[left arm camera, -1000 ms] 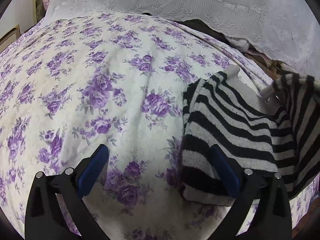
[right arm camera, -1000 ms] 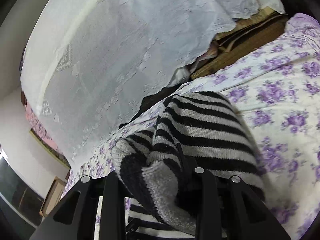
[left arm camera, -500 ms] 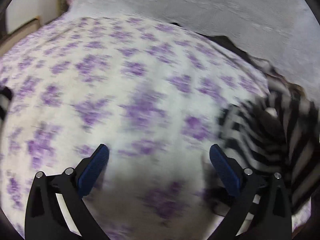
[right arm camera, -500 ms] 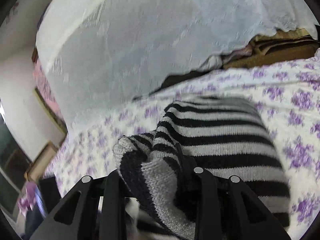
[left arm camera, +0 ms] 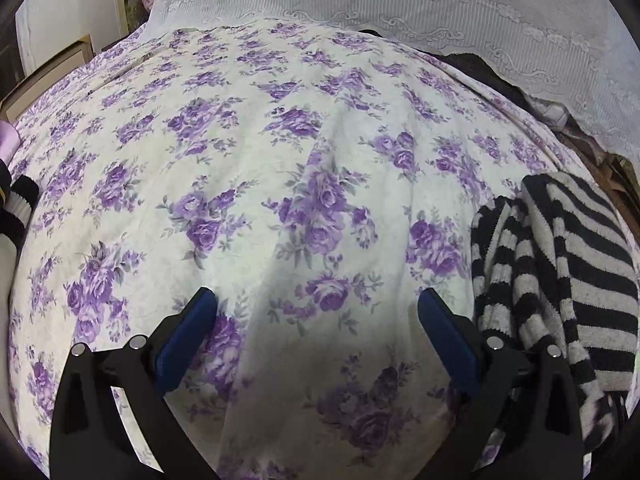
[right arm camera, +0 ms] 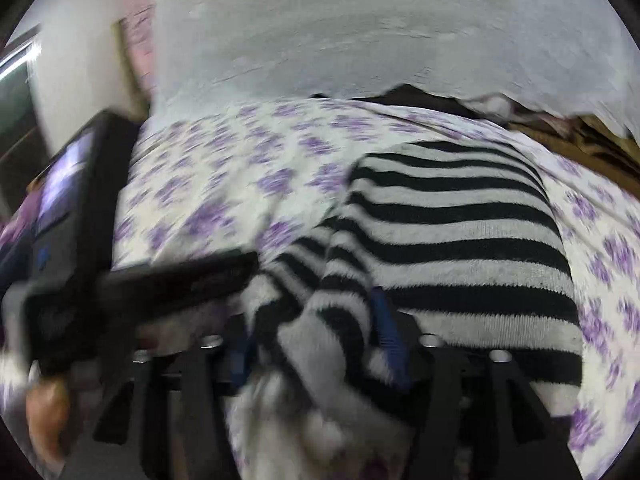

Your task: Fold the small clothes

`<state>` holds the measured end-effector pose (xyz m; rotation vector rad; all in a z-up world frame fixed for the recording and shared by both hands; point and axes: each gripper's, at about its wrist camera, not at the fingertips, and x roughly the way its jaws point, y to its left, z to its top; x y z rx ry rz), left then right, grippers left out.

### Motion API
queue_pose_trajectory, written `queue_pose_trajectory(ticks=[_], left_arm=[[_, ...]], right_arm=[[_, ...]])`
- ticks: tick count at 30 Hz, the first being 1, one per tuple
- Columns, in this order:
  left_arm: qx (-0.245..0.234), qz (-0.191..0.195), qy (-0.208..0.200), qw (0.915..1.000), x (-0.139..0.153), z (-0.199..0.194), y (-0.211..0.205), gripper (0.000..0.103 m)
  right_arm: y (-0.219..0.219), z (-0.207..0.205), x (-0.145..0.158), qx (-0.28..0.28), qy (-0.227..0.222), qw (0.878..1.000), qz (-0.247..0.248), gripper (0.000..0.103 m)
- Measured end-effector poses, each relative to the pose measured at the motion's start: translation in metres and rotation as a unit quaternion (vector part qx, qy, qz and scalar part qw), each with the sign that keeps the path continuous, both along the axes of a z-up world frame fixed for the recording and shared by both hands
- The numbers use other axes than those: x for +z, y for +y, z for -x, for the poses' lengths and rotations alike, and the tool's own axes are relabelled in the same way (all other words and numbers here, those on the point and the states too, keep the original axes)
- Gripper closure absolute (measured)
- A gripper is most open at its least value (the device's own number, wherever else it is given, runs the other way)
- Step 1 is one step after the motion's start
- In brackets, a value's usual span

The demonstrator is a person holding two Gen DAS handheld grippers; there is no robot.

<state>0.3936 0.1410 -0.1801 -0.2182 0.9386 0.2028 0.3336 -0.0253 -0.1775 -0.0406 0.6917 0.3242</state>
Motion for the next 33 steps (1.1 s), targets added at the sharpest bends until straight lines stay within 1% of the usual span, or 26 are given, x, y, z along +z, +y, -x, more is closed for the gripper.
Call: queue_pose_trajectory(ticks=[3, 4, 6, 8, 9, 10, 11, 12, 13, 14, 15, 16, 17, 18, 19, 20, 21, 22, 23, 24, 25, 26, 27, 28, 31, 33], left_arm=[[-0.001, 0.006, -0.001, 1.0, 0.001, 0.0, 0.001, 0.005], [-0.001, 0.007, 0.0, 1.0, 0.001, 0.001, 0.002, 0.005], [-0.003, 0.013, 0.001, 0.9999, 0.004, 0.004, 0.004, 0.005], [-0.001, 0.029, -0.01, 0.9995, 0.012, 0.01, 0.009, 0.005], [0.0, 0.04, -0.02, 0.999, 0.018, 0.015, 0.012, 0.005], [0.0, 0.048, -0.03, 0.9984, 0.024, 0.019, 0.014, 0.005], [-0.003, 0.059, -0.046, 0.9972, 0.032, 0.025, 0.015, 0.005], [-0.008, 0.066, -0.06, 0.996, 0.039, 0.03, 0.015, 0.005], [-0.015, 0.073, -0.071, 0.9947, 0.046, 0.034, 0.013, 0.005], [-0.029, 0.078, -0.079, 0.9934, 0.051, 0.037, 0.008, 0.005], [-0.048, 0.075, -0.08, 0.9929, 0.053, 0.039, -0.001, 0.005], [-0.061, 0.067, -0.077, 0.9929, 0.052, 0.039, -0.008, 0.005], [-0.078, 0.049, -0.067, 0.9935, 0.048, 0.036, -0.021, 0.005], [-0.084, 0.03, -0.056, 0.9945, 0.041, 0.033, -0.031, 0.005], [-0.084, 0.013, -0.043, 0.9954, 0.033, 0.029, -0.038, 0.005], [-0.077, -0.017, -0.02, 0.9967, 0.019, 0.022, -0.045, 0.004], [-0.067, -0.027, -0.005, 0.9974, 0.007, 0.015, -0.044, 0.004], [-0.067, -0.014, 0.004, 0.9976, -0.001, 0.012, -0.041, 0.004], [-0.063, 0.011, 0.007, 0.9979, -0.003, 0.009, -0.034, 0.004], [-0.062, 0.018, 0.004, 0.9979, -0.001, 0.009, -0.032, 0.004], [-0.062, 0.013, 0.002, 0.998, 0.001, 0.01, -0.033, 0.004], [-0.06, 0.0, 0.0, 0.9982, 0.0, 0.011, -0.036, 0.004], [-0.058, -0.015, -0.003, 0.9982, -0.001, 0.011, -0.04, 0.004], [-0.056, -0.023, -0.008, 0.9981, -0.001, 0.012, -0.043, 0.004], [-0.056, -0.019, -0.007, 0.9982, -0.002, 0.012, -0.041, 0.004], [-0.056, -0.016, -0.007, 0.9983, -0.003, 0.012, -0.041, 0.004]], right_arm=[[-0.006, 0.023, 0.011, 0.031, -0.009, 0.999, 0.016, 0.035], [-0.009, 0.031, 0.016, 0.041, -0.011, 0.999, 0.007, 0.035], [-0.024, 0.041, 0.032, 0.058, -0.016, 0.998, -0.025, 0.039], [-0.039, 0.04, 0.047, 0.057, -0.021, 0.997, -0.056, 0.054], [-0.049, 0.036, 0.054, 0.053, -0.019, 0.995, -0.082, 0.058], [-0.057, 0.031, 0.06, 0.045, -0.02, 0.993, -0.104, 0.068], [-0.064, 0.024, 0.064, 0.033, -0.023, 0.991, -0.125, 0.079], [-0.07, 0.018, 0.067, 0.016, -0.026, 0.991, -0.134, 0.086], [-0.074, 0.006, 0.067, -0.012, -0.026, 0.991, -0.134, 0.093], [-0.075, -0.003, 0.064, -0.028, -0.021, 0.991, -0.132, 0.094], [-0.074, -0.014, 0.057, -0.037, -0.007, 0.991, -0.13, 0.095], [-0.07, -0.025, 0.046, -0.041, 0.017, 0.991, -0.125, 0.095], [-0.064, -0.039, 0.025, -0.035, 0.061, 0.99, -0.12, 0.098], [-0.059, -0.049, 0.004, -0.026, 0.096, 0.987, -0.124, 0.102], [-0.055, -0.051, -0.011, -0.024, 0.102, 0.987, -0.123, 0.103], [-0.052, -0.045, -0.016, -0.019, 0.078, 0.99, -0.119, 0.103], [-0.051, -0.041, -0.016, -0.017, 0.068, 0.991, -0.111, 0.103], [-0.053, -0.043, -0.015, -0.012, 0.077, 0.99, -0.12, 0.103], [-0.059, -0.047, -0.012, -0.009, 0.099, 0.985, -0.138, 0.103], [-0.061, -0.045, -0.007, -0.013, 0.102, 0.985, -0.139, 0.103], [-0.062, -0.043, 0.005, -0.029, 0.081, 0.99, -0.113, 0.103], [-0.06, -0.041, 0.016, -0.039, 0.052, 0.994, -0.087, 0.098], [-0.056, -0.04, 0.027, -0.042, 0.026, 0.997, -0.066, 0.098], [-0.051, -0.043, 0.039, -0.042, 0.01, 0.998, -0.055, 0.098], [-0.046, -0.071, 0.052, -0.05, 0.028, 0.996, -0.061, 0.098], [-0.045, -0.099, 0.043, -0.076, 0.053, 0.995, -0.047, 0.098]])
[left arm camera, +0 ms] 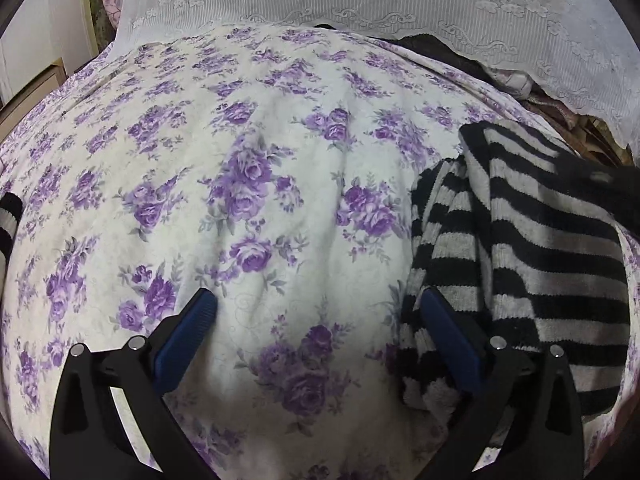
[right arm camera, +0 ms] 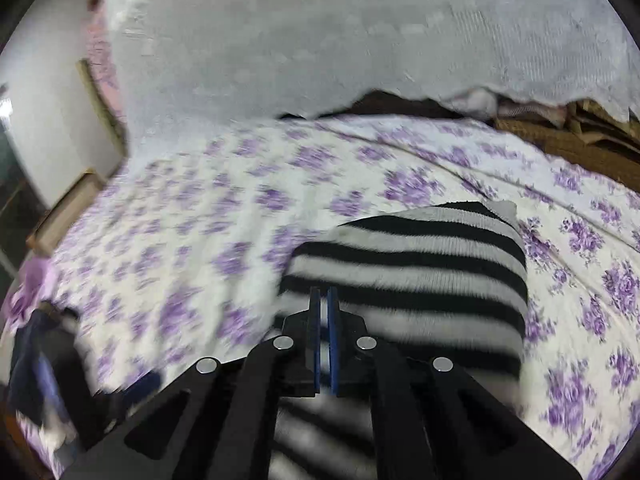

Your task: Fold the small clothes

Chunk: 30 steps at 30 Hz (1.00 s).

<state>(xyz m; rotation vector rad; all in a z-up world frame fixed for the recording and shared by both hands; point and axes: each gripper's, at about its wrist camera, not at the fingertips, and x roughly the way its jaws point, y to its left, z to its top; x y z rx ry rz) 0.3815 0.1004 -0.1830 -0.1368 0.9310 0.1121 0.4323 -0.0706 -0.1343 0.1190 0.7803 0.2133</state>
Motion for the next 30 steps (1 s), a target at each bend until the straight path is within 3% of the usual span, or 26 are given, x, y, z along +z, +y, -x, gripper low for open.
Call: queue_pose_trajectory(ticks=[2, 3, 6, 11, 14, 16, 18, 22, 24, 25, 26, 27, 28, 30], left_arm=[[0.001, -0.007, -0.004, 1.0, -0.001, 0.0, -0.001, 0.004], [-0.002, -0.016, -0.006, 0.9999, -0.002, -0.002, -0.003, 0.004], [0.0, -0.021, -0.007, 0.9998, -0.002, -0.004, -0.004, 0.004], [-0.007, 0.025, -0.034, 0.9991, 0.015, 0.003, 0.005, 0.004], [-0.028, 0.049, -0.074, 0.9956, 0.031, 0.013, 0.001, 0.004], [-0.05, 0.032, -0.068, 0.9959, 0.027, 0.011, -0.013, 0.004], [-0.053, -0.016, -0.031, 0.998, 0.005, -0.001, -0.029, 0.004], [-0.05, 0.059, 0.004, 0.997, -0.004, -0.012, -0.006, 0.004], [-0.052, 0.086, 0.002, 0.9949, 0.002, -0.008, 0.001, 0.005], [-0.059, 0.1, 0.0, 0.9932, 0.003, -0.004, 0.003, 0.005], [-0.073, 0.129, -0.003, 0.989, 0.009, -0.001, 0.006, 0.005], [-0.082, 0.149, -0.007, 0.9855, 0.013, 0.0, 0.009, 0.005], [-0.087, 0.158, -0.01, 0.9834, 0.016, 0.0, 0.01, 0.005], [-0.101, 0.177, -0.005, 0.979, 0.015, 0.0, 0.007, 0.005]], right_arm=[[-0.007, -0.036, -0.039, -0.015, 0.054, 0.998, 0.013, 0.103], [-0.011, -0.043, -0.048, -0.017, 0.048, 0.999, 0.011, 0.103], [-0.008, -0.033, -0.042, -0.02, 0.019, 0.999, 0.017, 0.103], [-0.034, 0.03, -0.008, 0.002, -0.047, 0.998, -0.04, 0.098], [-0.056, 0.064, -0.006, -0.007, -0.068, 0.997, -0.033, 0.083], [-0.073, 0.067, -0.023, -0.003, -0.054, 0.998, -0.043, 0.084], [-0.079, 0.07, -0.038, 0.014, -0.067, 0.997, -0.045, 0.085], [-0.073, 0.073, -0.038, 0.012, -0.074, 0.997, -0.026, 0.085], [-0.083, 0.085, -0.031, 0.01, -0.082, 0.995, -0.056, 0.082], [-0.089, 0.086, -0.028, 0.01, -0.083, 0.994, -0.068, 0.069], [-0.098, 0.092, -0.022, 0.011, -0.084, 0.993, -0.085, 0.04], [-0.104, 0.094, -0.019, 0.01, -0.085, 0.992, -0.093, 0.027], [-0.112, 0.095, -0.017, 0.003, -0.09, 0.991, -0.103, 0.02], [-0.136, 0.094, -0.018, -0.014, -0.086, 0.986, -0.141, 0.02]])
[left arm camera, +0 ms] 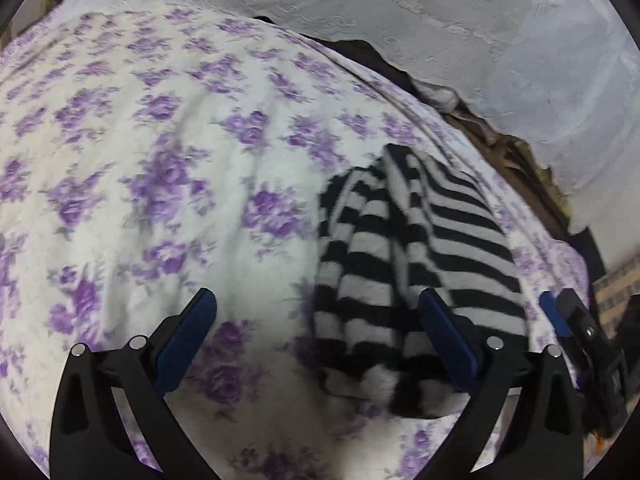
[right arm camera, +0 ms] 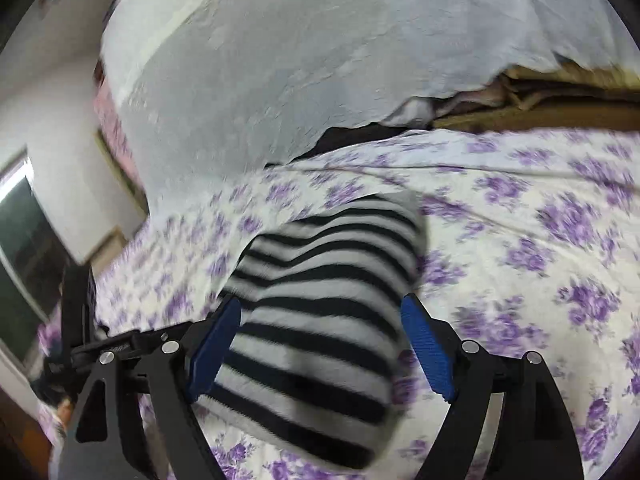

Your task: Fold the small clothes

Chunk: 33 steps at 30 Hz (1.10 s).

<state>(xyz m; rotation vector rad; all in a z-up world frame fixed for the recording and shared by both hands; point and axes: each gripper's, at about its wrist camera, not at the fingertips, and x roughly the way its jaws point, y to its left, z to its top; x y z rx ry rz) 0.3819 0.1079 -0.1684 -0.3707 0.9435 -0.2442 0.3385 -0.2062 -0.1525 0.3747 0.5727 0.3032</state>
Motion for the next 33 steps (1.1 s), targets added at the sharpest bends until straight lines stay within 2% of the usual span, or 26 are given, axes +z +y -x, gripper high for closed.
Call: queue_pose_trajectory(ticks=[1, 2, 5, 9, 12, 14, 16, 17, 21, 22, 24, 26, 28, 30, 31, 33], left_arm=[[-0.007, 0.01, 0.009, 0.9999, -0.004, -0.003, -0.001, 0.005], [-0.009, 0.016, 0.014, 0.9997, -0.007, -0.005, -0.006, 0.005], [-0.016, 0.032, 0.017, 0.9992, -0.011, -0.008, -0.007, 0.005], [-0.018, 0.043, 0.014, 0.9988, -0.012, -0.012, -0.005, 0.005], [-0.018, 0.028, -0.003, 0.9994, -0.005, -0.006, -0.008, 0.005], [-0.016, 0.001, -0.006, 0.9999, -0.003, -0.005, -0.013, 0.005], [-0.012, -0.005, 0.002, 0.9999, -0.009, -0.005, -0.012, 0.005], [-0.01, -0.002, 0.01, 0.9999, -0.012, -0.007, -0.01, 0.004], [-0.003, -0.013, 0.011, 0.9999, -0.012, -0.004, -0.01, 0.004], [0.002, -0.017, 0.004, 0.9999, -0.008, -0.001, -0.009, 0.004], [0.015, -0.041, -0.042, 0.9982, 0.013, 0.015, -0.012, 0.005], [0.014, -0.055, -0.089, 0.9944, 0.034, 0.029, -0.018, 0.005], [0.0, -0.064, -0.116, 0.9912, 0.045, 0.038, -0.027, 0.005], [-0.014, -0.09, -0.123, 0.9883, 0.044, 0.042, -0.041, 0.005], [-0.017, -0.119, -0.117, 0.9859, 0.037, 0.039, -0.05, 0.005], [-0.022, -0.197, -0.067, 0.9779, 0.003, 0.02, -0.069, 0.004]], right_arm=[[-0.007, -0.003, -0.003, 0.001, 0.011, 1.0, -0.019, 0.02], [-0.019, -0.008, -0.012, 0.007, 0.031, 0.998, -0.06, 0.02], [-0.031, -0.018, -0.029, 0.016, 0.063, 0.991, -0.119, 0.02], [-0.029, -0.021, -0.037, 0.024, 0.079, 0.987, -0.139, 0.02], [-0.02, -0.017, -0.03, 0.022, 0.063, 0.992, -0.106, 0.02], [-0.008, -0.018, -0.033, 0.011, 0.085, 0.995, -0.052, 0.021], [-0.001, -0.023, -0.054, 0.019, 0.119, 0.991, -0.055, 0.019], [0.001, -0.022, -0.062, 0.019, 0.116, 0.991, -0.063, 0.019], [0.003, -0.014, -0.056, 0.01, 0.104, 0.993, -0.048, 0.019], [0.003, -0.009, -0.053, 0.003, 0.095, 0.994, -0.044, 0.023], [0.01, 0.004, -0.036, -0.013, 0.057, 0.998, -0.005, 0.035], [0.023, 0.02, -0.021, -0.023, 0.009, 0.999, 0.047, 0.057], [0.035, 0.03, -0.015, -0.007, -0.012, 0.997, 0.073, 0.065], [0.041, 0.033, -0.017, -0.014, -0.015, 0.995, 0.099, 0.067], [0.042, 0.033, -0.02, -0.015, -0.014, 0.994, 0.111, 0.066], [0.04, 0.03, -0.026, -0.016, 0.0, 0.993, 0.119, 0.065]])
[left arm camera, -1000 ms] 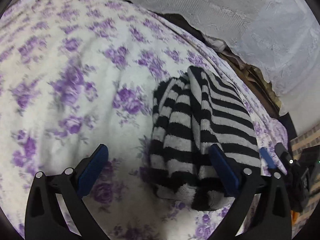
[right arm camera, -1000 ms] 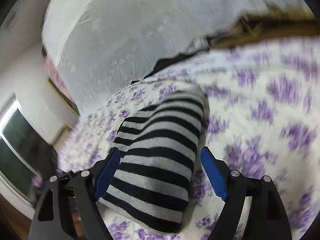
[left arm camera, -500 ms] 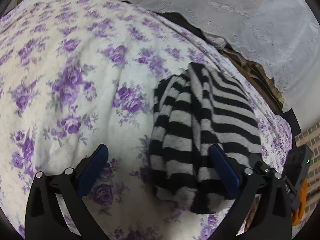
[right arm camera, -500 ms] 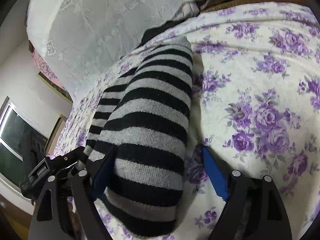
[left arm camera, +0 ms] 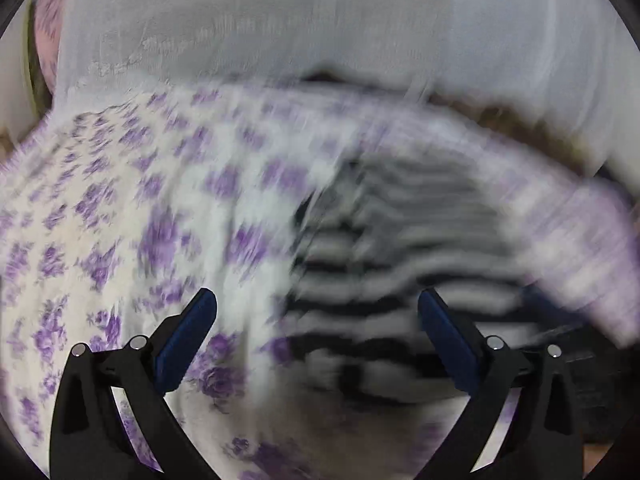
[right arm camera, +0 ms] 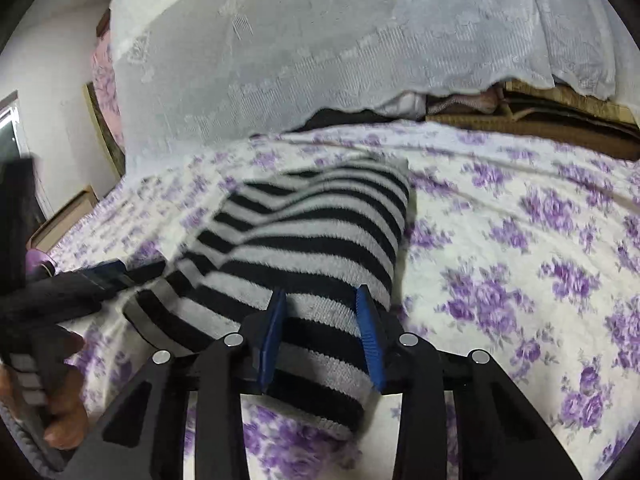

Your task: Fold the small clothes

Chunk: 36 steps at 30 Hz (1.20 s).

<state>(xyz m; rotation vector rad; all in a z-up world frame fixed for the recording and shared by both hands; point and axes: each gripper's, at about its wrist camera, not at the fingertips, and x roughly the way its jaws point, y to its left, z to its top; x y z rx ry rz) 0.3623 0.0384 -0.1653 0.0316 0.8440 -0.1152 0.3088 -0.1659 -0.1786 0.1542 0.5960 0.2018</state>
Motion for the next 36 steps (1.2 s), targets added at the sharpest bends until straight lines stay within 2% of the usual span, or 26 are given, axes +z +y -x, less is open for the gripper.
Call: queue_pose_trajectory(ticks=[1, 3, 5, 7, 8, 10, 12, 15, 18, 23, 28, 32, 36], left_arm=[[-0.008, 0.011, 0.02, 0.9997, -0.016, -0.007, -0.001, 0.004], [-0.002, 0.039, 0.032, 0.9987, -0.015, -0.009, 0.007, 0.004], [0.0, 0.036, 0.024, 0.9991, -0.013, -0.006, 0.009, 0.004], [0.008, 0.012, -0.002, 0.9999, -0.008, 0.004, 0.003, 0.004], [0.008, -0.02, -0.028, 0.9994, -0.003, 0.013, -0.006, 0.005], [0.009, -0.072, -0.064, 0.9953, 0.0, 0.022, -0.02, 0.005], [0.012, -0.097, -0.078, 0.9921, -0.001, 0.024, -0.027, 0.005], [0.013, -0.091, -0.076, 0.9929, 0.003, 0.021, -0.024, 0.005], [0.014, -0.083, -0.072, 0.9938, 0.002, 0.019, -0.022, 0.004], [0.014, -0.089, -0.076, 0.993, -0.001, 0.02, -0.025, 0.004], [0.013, -0.087, -0.073, 0.9935, -0.003, 0.018, -0.024, 0.004], [0.011, -0.089, -0.072, 0.9934, -0.006, 0.016, -0.025, 0.004], [0.011, -0.095, -0.076, 0.9926, -0.006, 0.016, -0.027, 0.004]], right_arm=[[0.001, -0.001, -0.001, 0.003, 0.004, 1.0, 0.0, 0.065], [0.006, 0.001, -0.005, 0.0, 0.002, 1.0, 0.013, 0.064], [0.006, 0.004, -0.006, 0.0, 0.001, 1.0, 0.013, 0.063], [0.002, 0.005, -0.006, 0.002, 0.0, 1.0, 0.0, 0.063], [-0.001, 0.006, -0.006, 0.003, -0.001, 1.0, -0.01, 0.063], [-0.005, 0.008, -0.004, 0.0, -0.007, 1.0, -0.021, 0.063], [-0.005, 0.01, 0.003, -0.003, -0.019, 1.0, -0.02, 0.066], [-0.003, 0.011, 0.023, -0.009, -0.049, 0.999, -0.016, 0.067], [-0.001, -0.007, 0.046, -0.018, -0.063, 0.998, -0.015, 0.068], [0.011, -0.051, 0.067, -0.016, -0.061, 0.998, -0.01, 0.068], [0.021, -0.087, 0.056, -0.014, -0.035, 0.999, 0.005, 0.068], [0.023, -0.11, 0.023, -0.013, 0.007, 1.0, 0.008, 0.067], [0.026, -0.117, 0.017, -0.009, 0.017, 1.0, 0.024, 0.067]])
